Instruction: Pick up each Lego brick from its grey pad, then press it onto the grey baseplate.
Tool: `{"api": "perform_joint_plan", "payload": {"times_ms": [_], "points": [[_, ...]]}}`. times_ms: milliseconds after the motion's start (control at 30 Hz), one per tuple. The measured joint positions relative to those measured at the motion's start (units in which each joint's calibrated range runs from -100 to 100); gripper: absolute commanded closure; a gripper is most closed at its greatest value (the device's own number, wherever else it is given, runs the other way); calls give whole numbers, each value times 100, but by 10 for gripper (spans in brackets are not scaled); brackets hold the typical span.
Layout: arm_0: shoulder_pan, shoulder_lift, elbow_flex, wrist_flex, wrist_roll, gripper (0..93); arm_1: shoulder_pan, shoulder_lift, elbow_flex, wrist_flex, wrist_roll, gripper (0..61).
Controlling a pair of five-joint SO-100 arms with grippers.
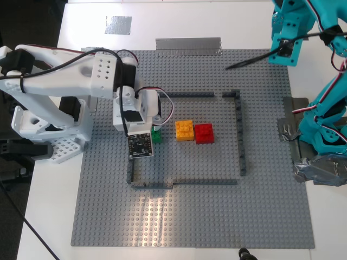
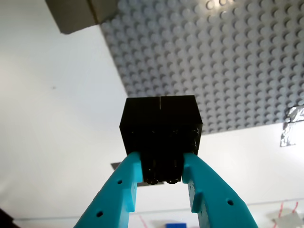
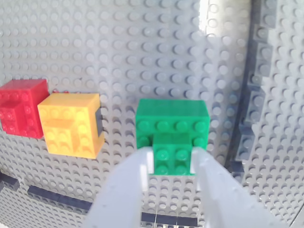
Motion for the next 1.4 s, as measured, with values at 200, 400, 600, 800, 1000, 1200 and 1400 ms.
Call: {"api": "perform_joint_plan", "payload": {"times_ms": [200,400,600,800,1000,1200,1400], "points": [[-681,-1048,702,-374,-439,927,64,354,10,-475,-5,613],[-1421,-1936,732,-417,-1296,927,0,570,10,-756,-59,613],[-2338,-2485,732,-104,-2054,927,-18,639,10,-909,-137,613],[-2819,-2620,790,9,-2451,927,-64,648,19,-990,-156,613],[-3492,-2620,859,9,-2514,927,-127,648,19,-965,-210,613],[-4203,-2620,1249,17,-2759,927,-182,648,-48,-813,-249,613],[-4906,-2620,1990,17,-3109,927,-245,648,-68,-805,-259,613]]}}
